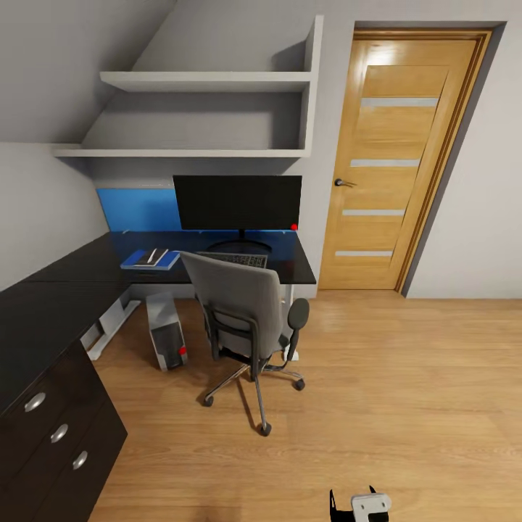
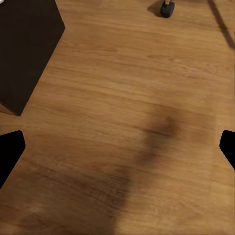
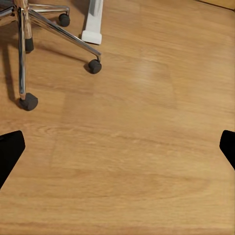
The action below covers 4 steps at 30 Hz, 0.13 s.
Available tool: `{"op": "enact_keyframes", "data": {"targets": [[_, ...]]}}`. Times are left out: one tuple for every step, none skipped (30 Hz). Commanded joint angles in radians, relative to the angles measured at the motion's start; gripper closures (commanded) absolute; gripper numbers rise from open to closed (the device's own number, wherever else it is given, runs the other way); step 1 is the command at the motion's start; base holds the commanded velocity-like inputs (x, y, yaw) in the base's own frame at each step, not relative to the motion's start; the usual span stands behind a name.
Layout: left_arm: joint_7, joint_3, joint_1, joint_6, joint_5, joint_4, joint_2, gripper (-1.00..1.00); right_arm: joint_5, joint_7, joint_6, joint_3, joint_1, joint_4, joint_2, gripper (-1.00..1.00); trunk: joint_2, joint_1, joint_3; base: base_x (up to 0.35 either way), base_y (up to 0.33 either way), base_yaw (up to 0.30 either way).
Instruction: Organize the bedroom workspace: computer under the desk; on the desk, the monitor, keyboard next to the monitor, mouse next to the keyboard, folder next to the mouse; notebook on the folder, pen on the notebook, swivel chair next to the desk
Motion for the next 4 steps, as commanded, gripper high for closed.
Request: {"op": "enact_keyframes", "data": {"targets": [[0.009,-0.009,0.0,-0.002,0.0,0.0,0.0,-1.0,-0.006,-0.004,-0.003,0.009,-0.001,0.002,0.001,-1.0,0.0,0.0,-0.001,0.0,0.0,0.0],[0.009,-0.009,0.0,-0.001,-0.001,0.0,0.0,-1.0,-0.006,-0.004,-0.003,0.009,-0.001,0.002,0.001,-1.0,0.0,0.0,-0.001,0.0,0.0,0.0],[0.009,-0.009,0.0,-0.001,-0.001,0.0,0.0,-1.0,-0.006,-0.004,-0.003,0.009,-0.001,0.002,0.001,-1.0,0.0,0.0,-0.001,0.0,0.0,0.0],[0.009,-0.009,0.0,-0.001,-0.001,0.0,-0.001,-1.0,-0.006,-0.004,-0.003,0.009,-0.001,0.002,0.001,-1.0,0.0,0.0,-0.001,0.0,0.0,0.0]]}}
